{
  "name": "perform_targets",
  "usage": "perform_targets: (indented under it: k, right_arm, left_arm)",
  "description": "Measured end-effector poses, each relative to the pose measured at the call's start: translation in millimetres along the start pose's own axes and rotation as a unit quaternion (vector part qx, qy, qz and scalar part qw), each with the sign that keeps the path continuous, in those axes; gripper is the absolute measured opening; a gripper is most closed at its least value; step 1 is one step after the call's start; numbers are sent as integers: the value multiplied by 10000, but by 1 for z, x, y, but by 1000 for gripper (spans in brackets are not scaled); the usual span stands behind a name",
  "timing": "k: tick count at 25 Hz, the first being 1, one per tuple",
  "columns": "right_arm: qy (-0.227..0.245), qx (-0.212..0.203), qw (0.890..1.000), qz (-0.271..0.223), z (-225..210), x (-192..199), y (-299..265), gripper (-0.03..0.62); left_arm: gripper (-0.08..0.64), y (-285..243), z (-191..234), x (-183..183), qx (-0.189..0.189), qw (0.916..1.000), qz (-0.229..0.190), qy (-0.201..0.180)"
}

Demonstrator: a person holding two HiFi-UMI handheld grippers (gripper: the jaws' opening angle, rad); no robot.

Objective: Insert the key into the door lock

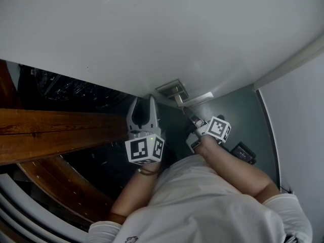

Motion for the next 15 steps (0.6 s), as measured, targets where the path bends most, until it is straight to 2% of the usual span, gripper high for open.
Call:
perform_targets:
  k: [15]
  right_arm:
    - [18, -252, 9995, -203, 0, -5, -22, 25]
  left_arm:
    - [129, 0, 1, -1, 45, 9999, -48, 119]
Point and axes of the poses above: the fingertips, and each gripper's own axes: y backward along the fingers, z to its left, x out of its underside, the point moved 6 cm from there along y, backward along the fingers, and after that the axes turned 10 degrees about x, right-handed, at the moved point
